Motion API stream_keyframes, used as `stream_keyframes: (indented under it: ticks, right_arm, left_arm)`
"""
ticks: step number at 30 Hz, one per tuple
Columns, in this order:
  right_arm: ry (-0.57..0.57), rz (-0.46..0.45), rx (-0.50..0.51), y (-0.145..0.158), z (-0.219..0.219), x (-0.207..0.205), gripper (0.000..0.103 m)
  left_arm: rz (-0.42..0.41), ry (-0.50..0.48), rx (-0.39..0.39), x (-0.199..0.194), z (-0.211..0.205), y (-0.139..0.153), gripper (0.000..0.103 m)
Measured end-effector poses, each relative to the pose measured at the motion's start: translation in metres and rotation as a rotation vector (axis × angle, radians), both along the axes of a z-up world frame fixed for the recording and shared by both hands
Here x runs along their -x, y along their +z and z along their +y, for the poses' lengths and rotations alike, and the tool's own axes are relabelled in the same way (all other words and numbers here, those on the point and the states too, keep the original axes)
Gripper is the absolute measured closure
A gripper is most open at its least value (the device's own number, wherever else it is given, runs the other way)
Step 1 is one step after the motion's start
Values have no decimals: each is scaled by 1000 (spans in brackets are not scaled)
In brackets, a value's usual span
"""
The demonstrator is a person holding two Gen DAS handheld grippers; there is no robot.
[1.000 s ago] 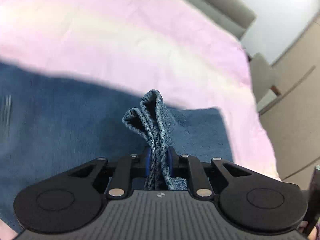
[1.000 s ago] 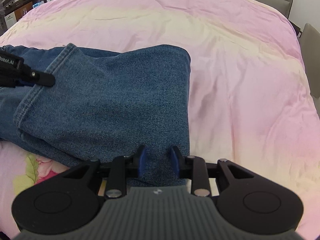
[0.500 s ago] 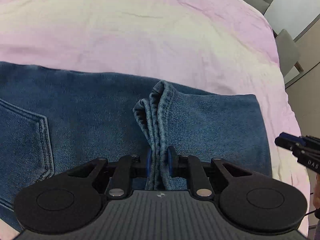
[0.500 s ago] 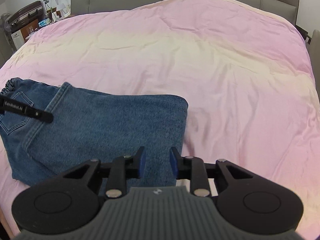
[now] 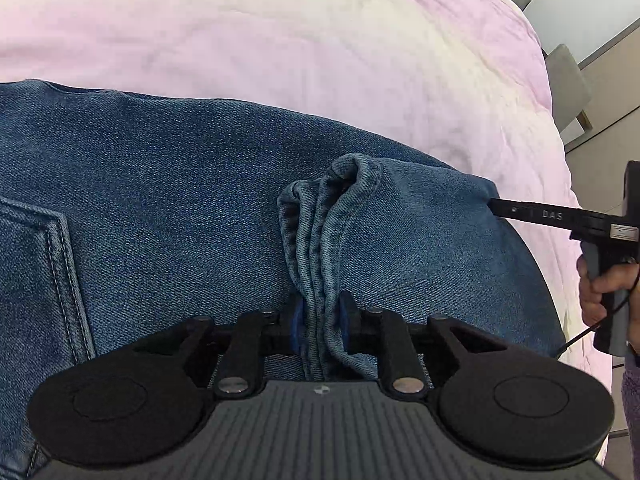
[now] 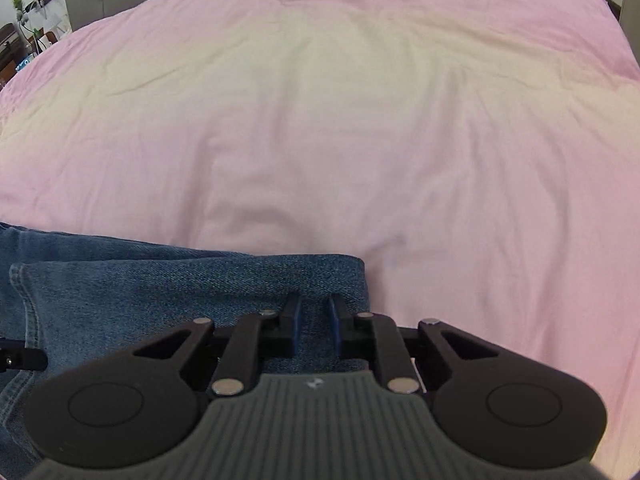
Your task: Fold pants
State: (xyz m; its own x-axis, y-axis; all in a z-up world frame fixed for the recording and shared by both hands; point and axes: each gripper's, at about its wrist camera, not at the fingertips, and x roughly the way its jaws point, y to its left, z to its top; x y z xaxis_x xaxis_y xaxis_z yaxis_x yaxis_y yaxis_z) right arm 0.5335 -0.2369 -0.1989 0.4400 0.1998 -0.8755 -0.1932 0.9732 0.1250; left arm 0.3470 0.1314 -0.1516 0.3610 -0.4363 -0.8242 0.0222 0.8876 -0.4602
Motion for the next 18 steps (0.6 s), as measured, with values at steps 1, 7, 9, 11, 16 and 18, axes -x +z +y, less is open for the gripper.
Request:
stream_keyframes:
  ticks: [1,7,9,11,16,18]
  right_arm:
    - [-5,3,1,-2,0,-1,95]
    - [21,-41,19,32,-6,23,91]
    - [59,-62,26,47,-10,52,89]
    - [100,-83,40,58,-13,87,89]
    - [159,-85,51,65,-20,155,90]
    - [162,-64,63,53,-21,168,90]
  left_arm:
    - [2,1,3,1,3,0,78]
    - [10,40,23,10,7,10,74]
    - [-3,48,-6,16,5,16,69]
    - [-25,44,-38,24,0,26,66]
    - [-81,5,-75,51,-20,42,64]
    - [-70,2,-128,53,-28,39,69]
